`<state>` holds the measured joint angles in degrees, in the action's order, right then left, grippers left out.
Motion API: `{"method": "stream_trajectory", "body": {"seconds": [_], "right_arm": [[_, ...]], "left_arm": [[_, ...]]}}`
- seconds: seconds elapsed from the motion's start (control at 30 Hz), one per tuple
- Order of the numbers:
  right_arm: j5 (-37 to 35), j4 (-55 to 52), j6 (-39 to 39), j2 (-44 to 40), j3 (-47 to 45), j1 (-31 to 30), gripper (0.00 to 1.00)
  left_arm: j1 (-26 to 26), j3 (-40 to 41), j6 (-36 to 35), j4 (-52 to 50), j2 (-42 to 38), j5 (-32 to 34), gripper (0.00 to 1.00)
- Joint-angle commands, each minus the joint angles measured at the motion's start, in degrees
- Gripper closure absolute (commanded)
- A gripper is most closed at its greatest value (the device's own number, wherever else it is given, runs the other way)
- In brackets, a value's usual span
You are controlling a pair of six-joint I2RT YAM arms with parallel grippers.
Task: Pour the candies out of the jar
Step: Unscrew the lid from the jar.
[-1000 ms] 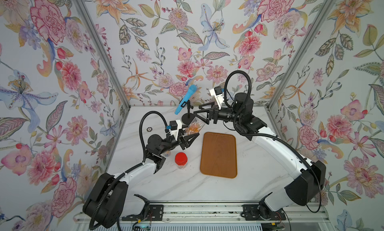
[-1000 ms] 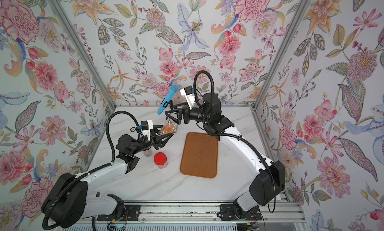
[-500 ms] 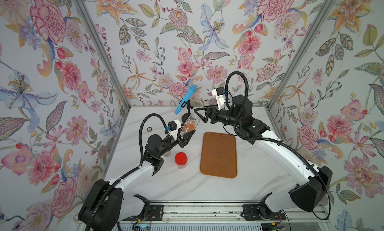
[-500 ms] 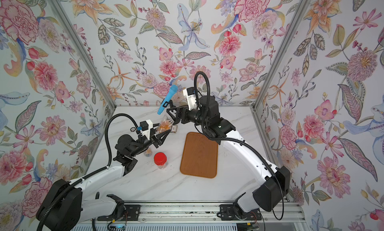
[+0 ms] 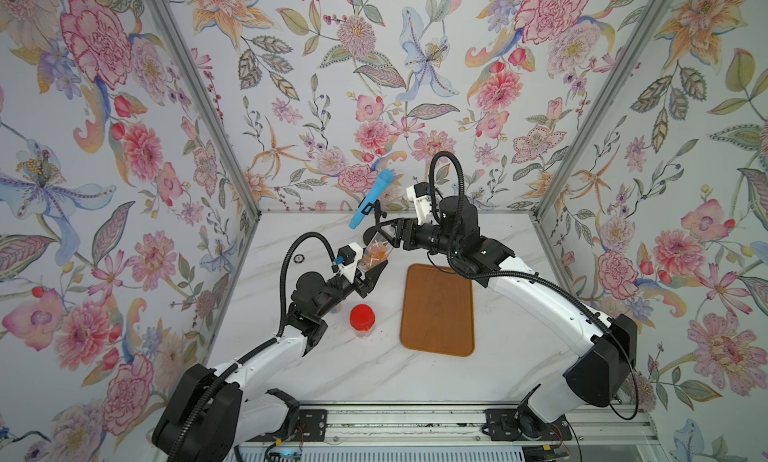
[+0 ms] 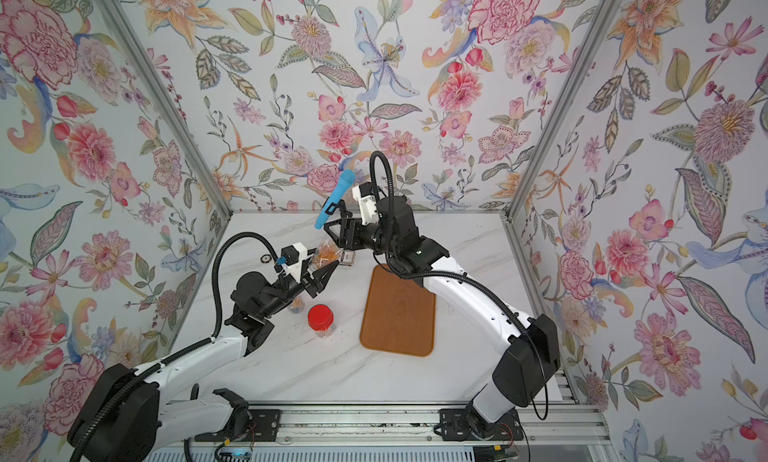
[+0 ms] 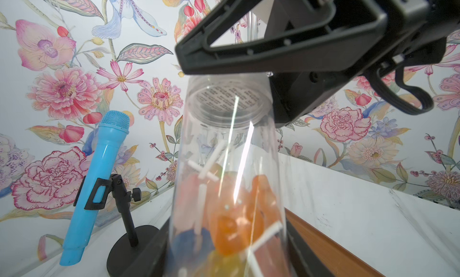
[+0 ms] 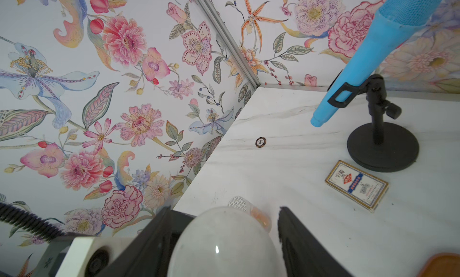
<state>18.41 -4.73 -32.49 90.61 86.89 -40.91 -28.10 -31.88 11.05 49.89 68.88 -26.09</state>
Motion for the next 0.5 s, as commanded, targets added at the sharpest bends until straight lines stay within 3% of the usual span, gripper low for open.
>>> {"method": "stream_trajectory", "body": {"seconds": [0.0, 0.27, 0.33, 0.47], "right_arm": [[-1.3, 1.9, -1.2, -0.9, 0.3, -0.5, 0.36], [1.6, 3.5, 1.1, -1.2, 0.0, -0.3, 0.57], [6.4, 5.4, 2.6, -1.3, -0.1, 0.4, 0.58], [25.9, 16.1, 4.1, -1.4, -1.3, 2.4, 0.62]], "left_arm": [[-0.7, 0.2, -1.3, 2.0, -1.5, 1.2, 1.00], [-0.8, 0.1, 0.5, 3.7, -1.4, -0.1, 1.00], [-0.8, 0.1, 2.8, 6.0, -1.0, -2.1, 1.00], [-0.4, -0.2, 11.2, 15.8, 1.8, -10.0, 1.00]]}}
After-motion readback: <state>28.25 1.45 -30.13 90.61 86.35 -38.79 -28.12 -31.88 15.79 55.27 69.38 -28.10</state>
